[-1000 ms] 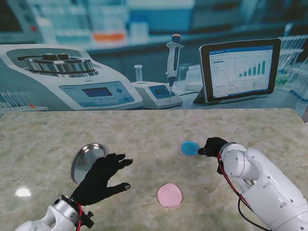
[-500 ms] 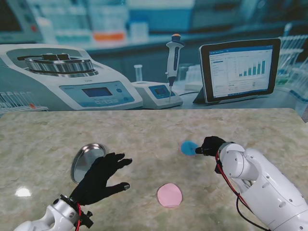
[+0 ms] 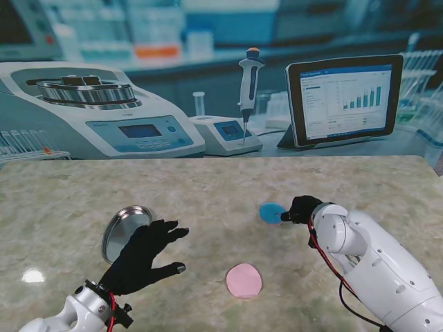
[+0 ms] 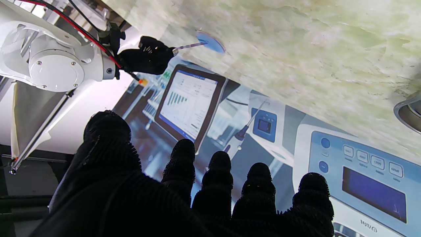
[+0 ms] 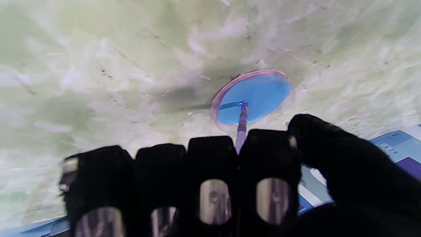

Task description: Line a culture dish with filter paper and press it flat with a glass rod

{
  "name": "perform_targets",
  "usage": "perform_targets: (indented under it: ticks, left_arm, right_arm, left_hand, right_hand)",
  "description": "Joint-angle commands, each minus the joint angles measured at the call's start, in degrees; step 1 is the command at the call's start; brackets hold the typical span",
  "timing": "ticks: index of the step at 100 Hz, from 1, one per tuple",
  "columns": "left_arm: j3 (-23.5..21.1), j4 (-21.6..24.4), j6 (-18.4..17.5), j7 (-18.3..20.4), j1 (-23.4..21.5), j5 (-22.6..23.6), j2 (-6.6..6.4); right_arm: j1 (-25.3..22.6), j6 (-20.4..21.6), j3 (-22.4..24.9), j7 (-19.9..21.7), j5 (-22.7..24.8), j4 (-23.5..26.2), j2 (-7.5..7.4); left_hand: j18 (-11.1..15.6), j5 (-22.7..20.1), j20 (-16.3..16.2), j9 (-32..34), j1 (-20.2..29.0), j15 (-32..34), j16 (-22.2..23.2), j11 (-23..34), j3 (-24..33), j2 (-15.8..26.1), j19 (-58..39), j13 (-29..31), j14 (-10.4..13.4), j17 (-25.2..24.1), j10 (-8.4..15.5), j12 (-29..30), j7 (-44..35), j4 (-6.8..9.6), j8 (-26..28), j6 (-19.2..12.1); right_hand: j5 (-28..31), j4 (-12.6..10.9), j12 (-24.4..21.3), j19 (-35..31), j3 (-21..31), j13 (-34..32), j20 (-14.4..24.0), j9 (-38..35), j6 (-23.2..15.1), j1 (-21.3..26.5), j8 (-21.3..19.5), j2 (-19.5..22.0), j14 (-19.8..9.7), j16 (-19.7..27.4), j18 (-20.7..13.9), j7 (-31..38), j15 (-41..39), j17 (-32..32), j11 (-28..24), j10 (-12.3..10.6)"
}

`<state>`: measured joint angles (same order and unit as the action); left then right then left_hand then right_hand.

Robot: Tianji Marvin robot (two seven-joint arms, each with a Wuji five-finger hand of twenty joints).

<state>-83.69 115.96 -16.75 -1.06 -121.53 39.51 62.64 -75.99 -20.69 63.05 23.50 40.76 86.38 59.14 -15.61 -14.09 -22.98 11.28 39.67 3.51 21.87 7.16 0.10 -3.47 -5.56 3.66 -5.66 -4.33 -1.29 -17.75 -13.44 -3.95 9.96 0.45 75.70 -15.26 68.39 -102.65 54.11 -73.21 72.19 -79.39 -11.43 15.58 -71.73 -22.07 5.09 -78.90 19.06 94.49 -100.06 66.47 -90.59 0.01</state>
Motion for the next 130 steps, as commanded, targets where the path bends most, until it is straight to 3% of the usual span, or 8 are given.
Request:
perform_targets:
  ticks: [1, 6, 58, 65, 85, 113, 119, 130]
  left_arm:
    - [-0.05, 0.32, -0.01, 0.21, -0.36, -0.13, -0.01]
    - [-0.05, 0.3, -0.03, 0.21, -0.36, -0.16, -0.01]
    - [-0.06, 0.25, -0.16, 0.21, -0.44, -0.03, -0.03]
    - [-0.09, 0.26, -0.17, 0.26, -0.47, -0.05, -0.03]
    - [-0.11, 0.27, -0.12, 0.41, -0.49, -0.11, -0.05]
    - [-0.09, 0.31, 0.04, 0.61, -0.42, -0.19, -0.08]
    - [-0.1, 0.32, 0.07, 0.65, -0.41, -0.24, -0.08]
    - [-0.19, 0.35, 0.14, 0.69, -0.45, -0.19, -0.08]
  right_arm:
    - [-0.85, -0.83, 0.27, 0.53, 0.32, -0.03, -0.13]
    - [-1.03, -1.03, 0.55, 0.73, 0.65, 0.05, -0.19]
    - [-3.08, 1.63, 2.19, -2.91, -1.61, 2.26, 0.64]
    - [-2.84, 1.89, 1.75, -2.71, -1.89, 2.02, 0.61]
    - [-1.66, 2.75, 0.19, -1.3, -2.73, 0.44, 0.35]
    - [0.89, 4.77, -2.05, 0.67, -6.05, -2.08, 0.16]
    - [1.42, 5.06, -2.65, 0.8, -6.46, -2.43, 0.18]
    - [1.8, 5.05, -3.18, -0.16, -6.67, -2.76, 0.44]
  left_hand:
    - [1.65, 0.85, 2.42, -2.4, 1.27, -1.02, -0.86, -1.08, -1.48, 1.65, 2.57, -1.65, 2.04, -0.12, 0.98, 0.81, 0.55, 1.6, -0.14, -1.39]
    - [1.65, 0.8, 2.42, -2.14, 1.25, -1.02, -0.87, -0.97, -1.48, 1.7, 2.55, -1.63, 2.1, -0.11, 2.33, 0.77, 0.55, 1.61, -0.15, -1.52]
    - [1.69, 0.9, 2.51, -2.33, 1.27, -1.04, -0.92, -1.05, -1.47, 1.69, 2.56, -1.67, 2.02, -0.11, 1.73, 0.83, 0.6, 1.6, -0.17, -1.41]
    - [1.66, 0.92, 2.5, -2.5, 1.25, -1.03, -0.91, -1.14, -1.48, 1.66, 2.55, -1.66, 2.07, -0.12, 0.27, 0.86, 0.6, 1.6, -0.17, -1.39]
    - [1.71, 0.91, 2.51, -2.23, 1.23, -1.06, -0.95, -0.99, -1.49, 1.68, 2.55, -1.66, 2.08, -0.12, 2.17, 0.78, 0.61, 1.6, -0.18, -1.41]
    - [1.67, 0.93, 2.55, -2.47, 1.22, -1.07, -0.99, -1.11, -1.49, 1.7, 2.57, -1.66, 1.99, -0.12, 0.66, 0.84, 0.62, 1.6, -0.19, -1.38]
    - [1.7, 0.9, 2.56, -2.24, 1.24, -1.08, -1.01, -1.02, -1.48, 1.71, 2.57, -1.67, 2.02, -0.11, 2.17, 0.81, 0.61, 1.6, -0.18, -1.48]
    - [1.7, 0.93, 2.58, -2.46, 1.25, -1.09, -1.04, -1.13, -1.48, 1.68, 2.58, -1.66, 2.0, -0.12, 0.57, 0.85, 0.62, 1.6, -0.19, -1.36]
  right_hand:
    - [2.71, -1.47, 1.31, -17.33, -0.23, -1.8, 1.64, -3.22, 6.4, -0.43, 0.31, 1.26, -8.65, -2.1, -1.32, 5.54, -6.93, 2.72, -10.13, -2.4]
    - [2.71, -1.44, 1.31, -17.33, -0.31, -1.8, 1.62, -3.22, 6.4, -0.44, 0.3, 1.36, -8.64, -2.1, -1.34, 5.53, -6.93, 2.73, -10.13, -2.4]
    - [2.72, -1.51, 1.33, -17.33, -0.05, -1.79, 1.72, -3.21, 6.4, -0.59, 0.28, 1.11, -8.62, -2.14, -1.23, 5.53, -6.97, 2.69, -10.17, -2.38]
    - [2.72, -1.49, 1.34, -17.33, -0.03, -1.8, 1.73, -3.21, 6.4, -0.6, 0.28, 1.1, -8.65, -2.15, -1.26, 5.52, -6.96, 2.71, -10.17, -2.43]
    - [2.7, -1.44, 1.36, -17.33, -0.12, -1.81, 1.73, -3.2, 6.27, -0.65, 0.28, 1.16, -8.77, -2.17, -1.35, 5.45, -6.94, 2.72, -10.15, -2.51]
    - [2.63, -1.49, 1.43, -17.33, -0.23, -1.82, 1.75, -3.2, 5.64, -0.73, 0.22, 1.31, -9.02, -2.21, -1.5, 5.3, -6.91, 2.74, -10.15, -2.77]
    - [2.63, -1.5, 1.44, -17.33, -0.27, -1.82, 1.76, -3.19, 5.63, -0.8, 0.2, 1.32, -9.04, -2.22, -1.52, 5.29, -6.91, 2.74, -10.14, -2.8]
    - [2.63, -1.53, 1.45, -17.33, -0.28, -1.82, 1.75, -3.2, 5.55, -0.86, 0.17, 1.3, -9.13, -2.22, -1.62, 5.27, -6.89, 2.76, -10.13, -2.83]
